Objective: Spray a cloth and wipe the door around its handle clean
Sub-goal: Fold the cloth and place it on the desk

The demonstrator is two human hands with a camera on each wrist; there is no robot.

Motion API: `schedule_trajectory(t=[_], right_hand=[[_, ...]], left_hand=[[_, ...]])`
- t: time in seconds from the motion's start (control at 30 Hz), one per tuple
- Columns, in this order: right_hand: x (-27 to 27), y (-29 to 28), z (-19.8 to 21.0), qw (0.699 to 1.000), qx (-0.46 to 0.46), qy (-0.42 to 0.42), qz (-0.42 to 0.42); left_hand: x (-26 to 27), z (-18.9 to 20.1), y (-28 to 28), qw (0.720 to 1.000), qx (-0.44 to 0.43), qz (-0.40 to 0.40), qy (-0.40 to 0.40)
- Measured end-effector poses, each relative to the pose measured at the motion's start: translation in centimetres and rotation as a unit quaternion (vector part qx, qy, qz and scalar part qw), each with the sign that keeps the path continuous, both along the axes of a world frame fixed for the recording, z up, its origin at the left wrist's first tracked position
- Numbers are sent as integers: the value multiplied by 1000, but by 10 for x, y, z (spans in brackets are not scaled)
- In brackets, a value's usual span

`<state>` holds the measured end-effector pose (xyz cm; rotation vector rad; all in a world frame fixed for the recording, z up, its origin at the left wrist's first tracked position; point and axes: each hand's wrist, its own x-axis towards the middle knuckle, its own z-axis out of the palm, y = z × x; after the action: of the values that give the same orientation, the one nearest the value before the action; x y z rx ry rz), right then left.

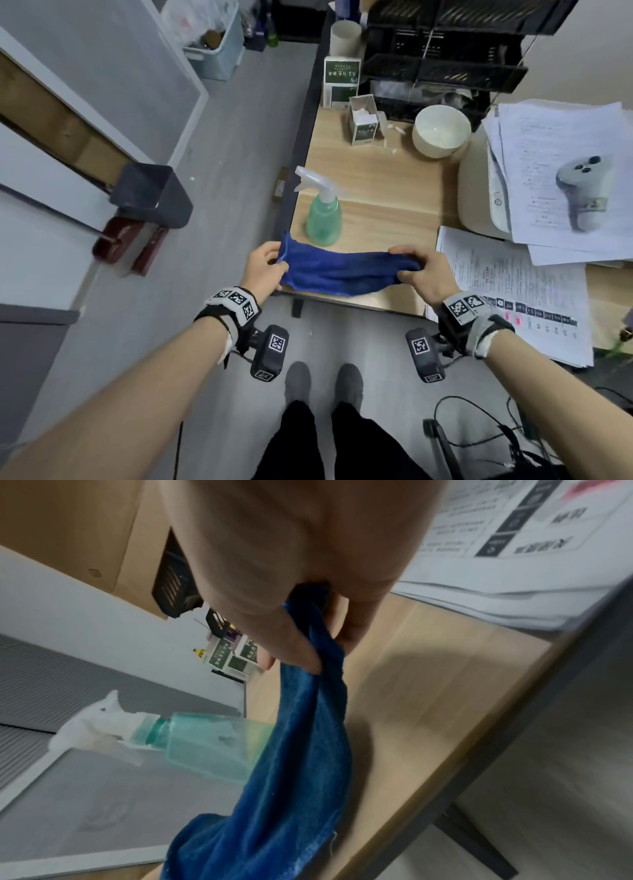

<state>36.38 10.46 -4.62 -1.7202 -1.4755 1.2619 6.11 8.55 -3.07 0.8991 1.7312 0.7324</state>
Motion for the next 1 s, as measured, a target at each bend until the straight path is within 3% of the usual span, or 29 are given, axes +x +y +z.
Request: schedule_trajectory(t=[0.2,0.53,0.7,0.83,1.0], right_hand=[[3,0,-44,998,-35,-45,-35],[-9,8,-48,997,35,-11,-70],[-15,12,-54,995,85,-36,-49],[-18,4,-66,988,98,-116,15],[-19,1,-66,987,107,-122,14]], left_hand=[[7,-28,-7,998,-42,40,25],[3,-47,10,986,-13,58,158],[-15,-47,5,982,53,66,171],[-21,-55,0,983,12,41,179],[-22,-64,-3,989,-18,30,143]])
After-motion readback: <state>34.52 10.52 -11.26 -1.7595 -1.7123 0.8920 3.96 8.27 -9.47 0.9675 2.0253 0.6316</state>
